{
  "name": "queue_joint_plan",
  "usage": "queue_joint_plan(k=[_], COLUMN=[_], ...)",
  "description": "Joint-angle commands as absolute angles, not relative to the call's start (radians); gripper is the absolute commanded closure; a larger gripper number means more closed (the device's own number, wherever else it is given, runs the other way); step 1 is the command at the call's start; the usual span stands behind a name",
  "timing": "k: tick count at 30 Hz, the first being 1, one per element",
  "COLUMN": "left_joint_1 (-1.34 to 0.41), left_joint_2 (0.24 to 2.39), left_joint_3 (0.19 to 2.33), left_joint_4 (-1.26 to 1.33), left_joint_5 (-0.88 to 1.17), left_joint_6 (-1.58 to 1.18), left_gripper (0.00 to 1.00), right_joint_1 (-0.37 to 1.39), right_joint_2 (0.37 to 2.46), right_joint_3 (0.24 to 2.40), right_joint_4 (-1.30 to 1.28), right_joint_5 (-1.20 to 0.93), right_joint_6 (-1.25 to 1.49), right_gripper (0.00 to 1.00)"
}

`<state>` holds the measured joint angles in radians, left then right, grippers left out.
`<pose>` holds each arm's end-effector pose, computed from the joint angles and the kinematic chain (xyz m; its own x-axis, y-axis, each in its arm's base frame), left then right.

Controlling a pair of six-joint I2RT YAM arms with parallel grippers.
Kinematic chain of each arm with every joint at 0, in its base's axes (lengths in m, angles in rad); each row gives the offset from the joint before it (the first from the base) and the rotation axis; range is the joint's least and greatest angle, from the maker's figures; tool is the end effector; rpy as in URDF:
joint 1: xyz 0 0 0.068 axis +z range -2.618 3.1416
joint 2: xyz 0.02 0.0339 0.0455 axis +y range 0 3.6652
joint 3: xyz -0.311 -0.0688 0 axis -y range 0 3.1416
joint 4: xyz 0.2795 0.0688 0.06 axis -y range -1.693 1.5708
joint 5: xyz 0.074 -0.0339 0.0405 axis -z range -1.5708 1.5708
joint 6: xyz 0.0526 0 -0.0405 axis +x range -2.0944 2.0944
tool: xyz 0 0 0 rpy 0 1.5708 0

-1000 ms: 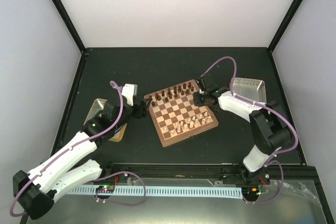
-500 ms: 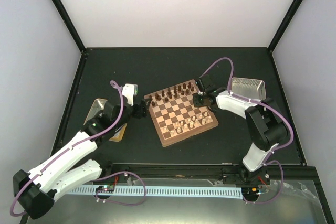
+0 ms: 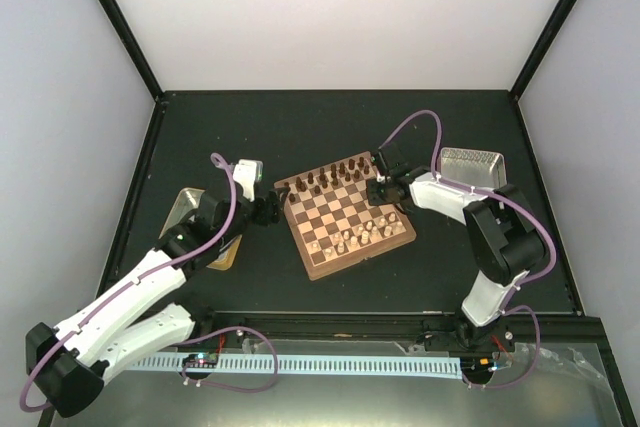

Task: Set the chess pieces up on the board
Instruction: Pick up the chess piece from the chessboard, then place the chess piece on the chessboard.

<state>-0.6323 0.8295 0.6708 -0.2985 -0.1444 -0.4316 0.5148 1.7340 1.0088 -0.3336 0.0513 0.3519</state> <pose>0.1727 -0.1172 0.3023 -0.5245 -0.1289 -0.8416 0.2877 0.9035 -0.3177 0.3334 0.1855 0.1696 -0.8742 -0.0990 -0.4753 -0.1795 0.9755 0.1269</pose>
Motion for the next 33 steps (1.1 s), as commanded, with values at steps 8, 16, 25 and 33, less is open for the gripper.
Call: queue_joint_plan(k=[8, 16, 25, 33], left_joint_1=[-0.62, -0.598, -0.582, -0.578], left_joint_2=[0.85, 0.856, 0.985, 1.064], left_joint_3=[0.715, 0.771, 0.887, 0.866], left_joint_4=[-0.285, -0.264, -0.283, -0.118], left_joint_5=[-0.105, 0.164, 0.642, 0.898], left_joint_6=[-0.456, -0.463, -0.59, -0.757], left_gripper=[0.21, 0.19, 0.22, 0.53], right_joint_1=[0.54, 0.55, 0.642, 0.666], right_joint_2=[1.663, 1.383, 1.196, 1.169], right_joint_3=[0.974, 0.818, 0.793, 0.802], right_joint_4=[-0.299, 0.017, 0.109, 0.084], right_joint_5=[-0.069, -0.643, -0.881, -0.86], right_joint_6=[0.287, 0.252, 0.148, 0.103], right_gripper=[0.94, 0.93, 0.92, 0.92])
